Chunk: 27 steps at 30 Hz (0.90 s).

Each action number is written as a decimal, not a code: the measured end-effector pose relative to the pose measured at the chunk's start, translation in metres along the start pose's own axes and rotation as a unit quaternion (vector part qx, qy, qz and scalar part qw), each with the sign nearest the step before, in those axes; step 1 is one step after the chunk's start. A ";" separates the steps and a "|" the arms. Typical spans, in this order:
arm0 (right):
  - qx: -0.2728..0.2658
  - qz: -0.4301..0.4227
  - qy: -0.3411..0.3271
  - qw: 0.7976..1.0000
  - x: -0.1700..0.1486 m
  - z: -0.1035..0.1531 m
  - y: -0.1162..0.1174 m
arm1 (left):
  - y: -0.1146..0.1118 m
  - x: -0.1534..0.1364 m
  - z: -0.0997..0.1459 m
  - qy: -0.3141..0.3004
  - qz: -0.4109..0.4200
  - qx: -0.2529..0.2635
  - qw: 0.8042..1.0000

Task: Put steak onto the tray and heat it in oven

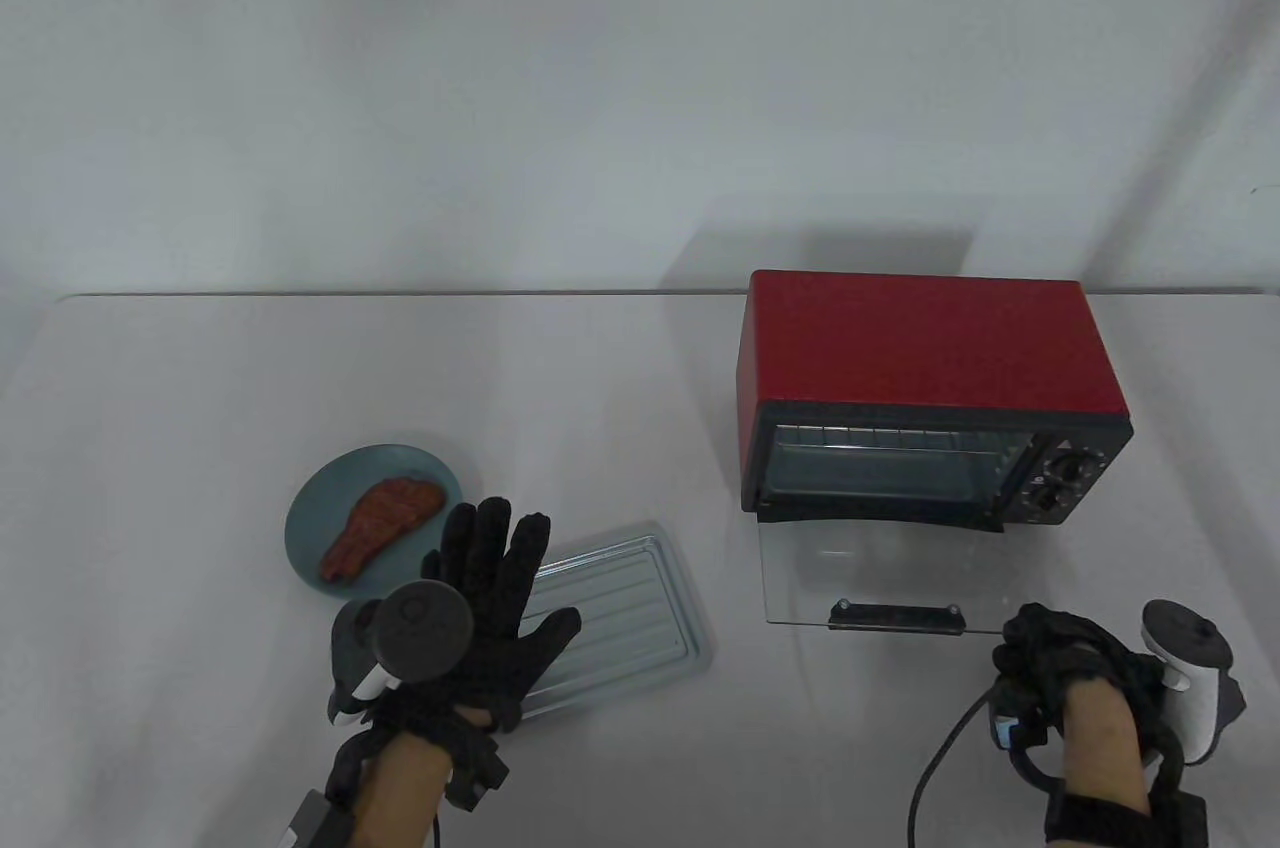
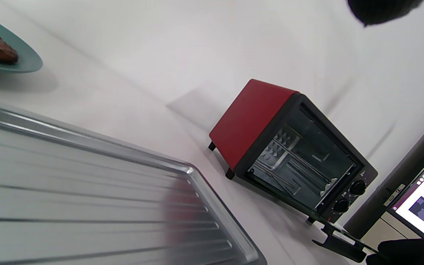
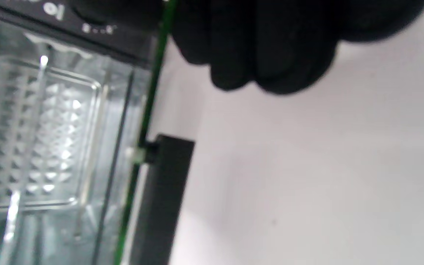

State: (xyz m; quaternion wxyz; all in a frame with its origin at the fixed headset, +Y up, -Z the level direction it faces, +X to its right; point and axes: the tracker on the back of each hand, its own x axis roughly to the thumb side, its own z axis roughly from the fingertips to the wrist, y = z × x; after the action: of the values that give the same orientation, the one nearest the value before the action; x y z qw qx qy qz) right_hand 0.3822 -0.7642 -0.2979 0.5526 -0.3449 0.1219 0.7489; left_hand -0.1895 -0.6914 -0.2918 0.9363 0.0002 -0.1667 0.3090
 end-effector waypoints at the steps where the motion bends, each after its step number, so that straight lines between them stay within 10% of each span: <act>1: -0.006 0.017 0.001 1.000 0.001 0.000 0.000 | 0.000 0.000 0.000 -0.001 0.000 0.000 1.000; 27: -0.092 0.260 -0.002 0.961 0.017 -0.001 0.015 | -0.005 -0.002 -0.001 0.017 0.005 -0.011 1.000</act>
State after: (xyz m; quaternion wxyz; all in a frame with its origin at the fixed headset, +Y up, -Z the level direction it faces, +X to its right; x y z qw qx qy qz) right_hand 0.3661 -0.7575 -0.3124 0.3049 -0.3491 0.1375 0.8754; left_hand -0.1883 -0.6965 -0.2926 0.9374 -0.0165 -0.1540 0.3118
